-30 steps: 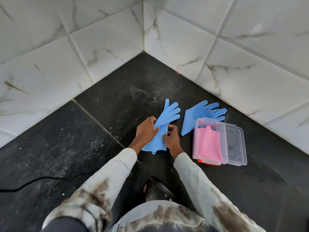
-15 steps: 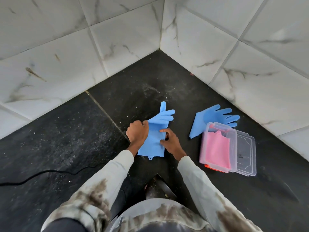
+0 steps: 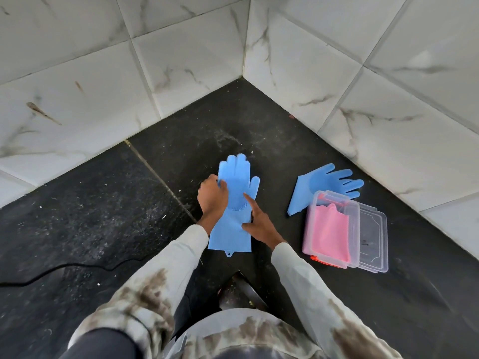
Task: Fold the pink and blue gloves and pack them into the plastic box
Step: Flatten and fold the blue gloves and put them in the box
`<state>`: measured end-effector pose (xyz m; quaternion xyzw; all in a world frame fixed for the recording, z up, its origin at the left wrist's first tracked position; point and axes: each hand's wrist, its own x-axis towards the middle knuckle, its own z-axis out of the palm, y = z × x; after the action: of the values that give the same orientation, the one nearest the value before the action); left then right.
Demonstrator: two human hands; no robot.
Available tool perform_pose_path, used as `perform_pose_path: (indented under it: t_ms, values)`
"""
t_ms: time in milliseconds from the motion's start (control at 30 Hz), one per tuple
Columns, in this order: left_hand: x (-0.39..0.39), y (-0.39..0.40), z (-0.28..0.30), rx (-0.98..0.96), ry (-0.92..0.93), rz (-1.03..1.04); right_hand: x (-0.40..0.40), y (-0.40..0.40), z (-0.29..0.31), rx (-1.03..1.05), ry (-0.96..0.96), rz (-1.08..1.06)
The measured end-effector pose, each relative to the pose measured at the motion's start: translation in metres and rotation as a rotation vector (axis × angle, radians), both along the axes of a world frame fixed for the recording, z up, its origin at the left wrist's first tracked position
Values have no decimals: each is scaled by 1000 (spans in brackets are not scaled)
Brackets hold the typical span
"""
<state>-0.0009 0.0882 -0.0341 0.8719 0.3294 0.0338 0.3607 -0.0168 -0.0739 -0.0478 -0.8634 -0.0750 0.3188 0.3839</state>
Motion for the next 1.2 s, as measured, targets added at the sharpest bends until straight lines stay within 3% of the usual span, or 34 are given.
perform_pose_path:
  t_ms: [167, 267, 333, 533, 700, 833, 967, 1067, 1133, 1200]
  values:
    - [8, 12, -2, 4, 60, 60, 1, -3, -2, -38, 1, -19]
    - [6, 3, -5, 161, 25, 31, 2, -11, -1, -3, 0, -137]
    - [8, -10, -6, 205, -42, -103, 4, -18, 1, -18, -68, -269]
    - [20, -91, 1, 21, -71, -609, 10, -42, 13, -121, -310, -665]
    - [29, -148, 0, -31, 2, -795, -4, -71, 18, -127, -193, -678]
    - [36, -163, -3, -93, 55, -721, 0, -80, 22, -205, -287, -677]
    - [40, -165, 3, -134, -65, -554, -1, -81, 22, 24, -137, -784]
    - [50, -156, 16, -132, -150, -351, 13, -76, 24, -58, -212, -786]
    - [56, -144, 24, -111, -197, -308, 25, -67, 31, 96, -234, -863]
    - [54, -129, 29, -43, -252, -432, 38, -58, 36, 331, -113, -959]
